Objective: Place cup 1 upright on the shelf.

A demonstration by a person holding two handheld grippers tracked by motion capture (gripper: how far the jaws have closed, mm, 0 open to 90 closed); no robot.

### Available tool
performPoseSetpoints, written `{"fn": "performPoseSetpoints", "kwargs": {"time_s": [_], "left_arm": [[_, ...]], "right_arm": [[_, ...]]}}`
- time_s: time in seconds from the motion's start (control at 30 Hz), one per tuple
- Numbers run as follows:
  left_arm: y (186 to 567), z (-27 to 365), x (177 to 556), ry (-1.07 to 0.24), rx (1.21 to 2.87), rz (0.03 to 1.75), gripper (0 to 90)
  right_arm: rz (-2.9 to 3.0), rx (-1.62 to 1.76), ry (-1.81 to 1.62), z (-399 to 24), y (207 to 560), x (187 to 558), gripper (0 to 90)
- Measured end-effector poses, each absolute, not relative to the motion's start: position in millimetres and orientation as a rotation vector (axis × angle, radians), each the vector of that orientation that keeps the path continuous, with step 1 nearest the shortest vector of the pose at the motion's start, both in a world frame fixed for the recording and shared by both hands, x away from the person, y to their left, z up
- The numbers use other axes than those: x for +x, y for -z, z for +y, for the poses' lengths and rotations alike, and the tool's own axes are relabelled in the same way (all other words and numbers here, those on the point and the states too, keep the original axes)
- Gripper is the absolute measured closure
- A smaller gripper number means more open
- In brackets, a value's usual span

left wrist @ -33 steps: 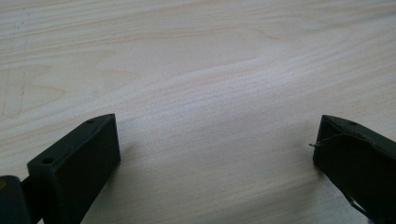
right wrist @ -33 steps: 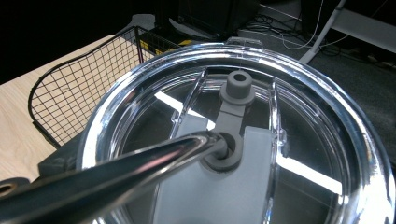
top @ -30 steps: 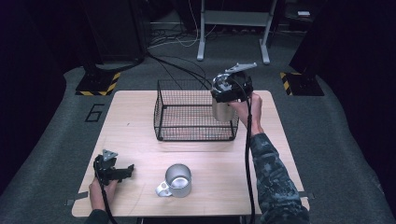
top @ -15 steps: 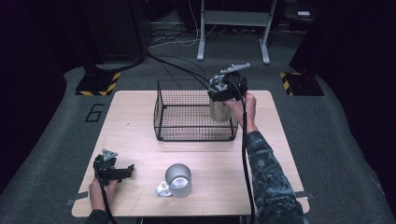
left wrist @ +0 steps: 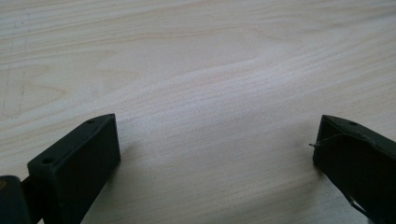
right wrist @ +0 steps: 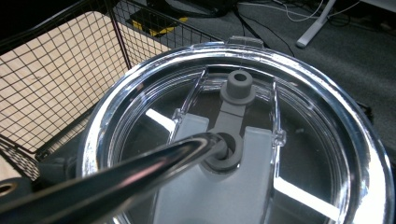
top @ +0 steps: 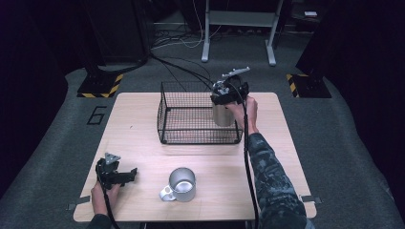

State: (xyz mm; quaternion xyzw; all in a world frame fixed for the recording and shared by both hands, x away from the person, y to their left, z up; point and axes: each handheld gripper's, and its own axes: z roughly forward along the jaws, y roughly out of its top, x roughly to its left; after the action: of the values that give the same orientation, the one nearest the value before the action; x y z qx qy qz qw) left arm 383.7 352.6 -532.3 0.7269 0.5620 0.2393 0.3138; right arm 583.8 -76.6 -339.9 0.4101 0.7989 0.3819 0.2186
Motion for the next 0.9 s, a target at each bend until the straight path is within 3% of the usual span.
{"fn": "performPoseSetpoints", "kwargs": {"time_s": [0.47,0.9], "left_arm": [[532,353,384,-0.632,1.916,1.48,0.5],[532,353,384,-0.631,1.918,1.478,0.5]], "right_arm": [[2.237,1.22,-0.987,-59,376,602,3.2],[2.2,1.311,-0.934,-65,387,607,3.0]]}}
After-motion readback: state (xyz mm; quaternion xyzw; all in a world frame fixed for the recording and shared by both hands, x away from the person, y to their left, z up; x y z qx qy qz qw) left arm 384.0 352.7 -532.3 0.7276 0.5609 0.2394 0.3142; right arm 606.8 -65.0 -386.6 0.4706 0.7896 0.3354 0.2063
